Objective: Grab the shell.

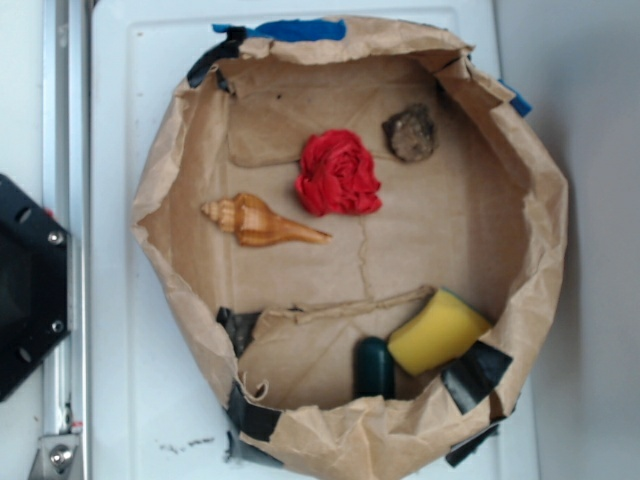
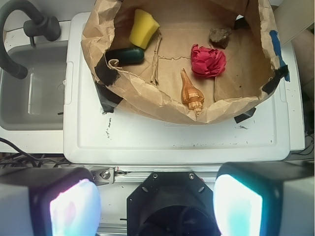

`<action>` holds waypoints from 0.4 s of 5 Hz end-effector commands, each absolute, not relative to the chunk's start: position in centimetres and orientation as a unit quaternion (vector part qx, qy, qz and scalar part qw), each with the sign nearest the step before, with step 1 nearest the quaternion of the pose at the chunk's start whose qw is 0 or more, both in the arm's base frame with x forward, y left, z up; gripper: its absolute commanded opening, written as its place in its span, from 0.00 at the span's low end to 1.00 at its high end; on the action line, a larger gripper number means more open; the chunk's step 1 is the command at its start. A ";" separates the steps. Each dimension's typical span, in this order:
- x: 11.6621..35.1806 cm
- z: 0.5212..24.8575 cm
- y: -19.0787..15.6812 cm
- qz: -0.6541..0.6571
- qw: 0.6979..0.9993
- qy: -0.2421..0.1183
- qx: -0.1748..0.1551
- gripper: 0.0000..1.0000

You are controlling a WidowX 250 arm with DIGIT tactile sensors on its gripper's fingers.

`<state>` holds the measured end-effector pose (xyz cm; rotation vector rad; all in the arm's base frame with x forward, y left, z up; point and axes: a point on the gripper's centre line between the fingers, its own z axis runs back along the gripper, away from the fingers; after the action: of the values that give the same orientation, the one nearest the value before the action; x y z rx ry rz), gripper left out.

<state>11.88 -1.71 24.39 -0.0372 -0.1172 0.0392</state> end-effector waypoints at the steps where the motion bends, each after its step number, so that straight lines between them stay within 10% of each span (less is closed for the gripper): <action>1: 11.9 24.4 -1.7 0.020 0.998 -0.059 -0.019 1.00; 2: 15.2 24.1 -1.8 0.031 0.996 -0.070 -0.036 1.00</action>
<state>14.86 -2.02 23.00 -0.0677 -0.0932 0.0500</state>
